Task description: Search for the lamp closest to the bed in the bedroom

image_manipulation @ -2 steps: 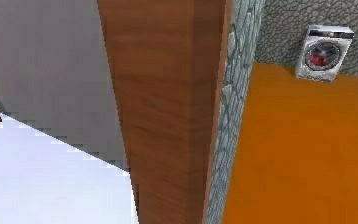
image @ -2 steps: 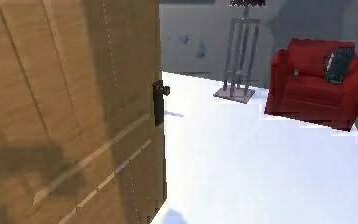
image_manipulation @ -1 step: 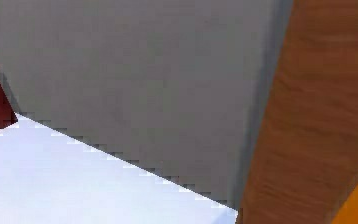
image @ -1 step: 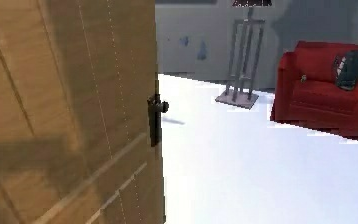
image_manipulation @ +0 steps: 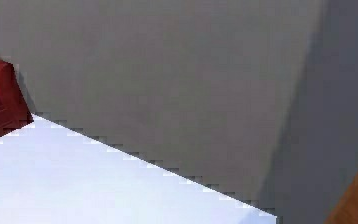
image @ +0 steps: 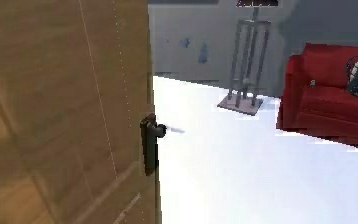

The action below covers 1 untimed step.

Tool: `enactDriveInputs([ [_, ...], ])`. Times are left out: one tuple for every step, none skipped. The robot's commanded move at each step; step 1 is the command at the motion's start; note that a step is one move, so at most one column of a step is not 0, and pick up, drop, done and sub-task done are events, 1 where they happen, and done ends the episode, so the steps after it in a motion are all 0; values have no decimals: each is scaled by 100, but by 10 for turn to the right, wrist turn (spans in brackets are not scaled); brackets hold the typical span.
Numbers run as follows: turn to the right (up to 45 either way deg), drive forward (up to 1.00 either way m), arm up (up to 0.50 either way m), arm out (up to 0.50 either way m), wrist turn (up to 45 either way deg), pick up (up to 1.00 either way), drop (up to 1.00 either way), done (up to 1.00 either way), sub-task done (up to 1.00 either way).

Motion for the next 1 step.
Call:
enactDriveInputs([
  [450,0,0,0,0,0,0,0,0],
])
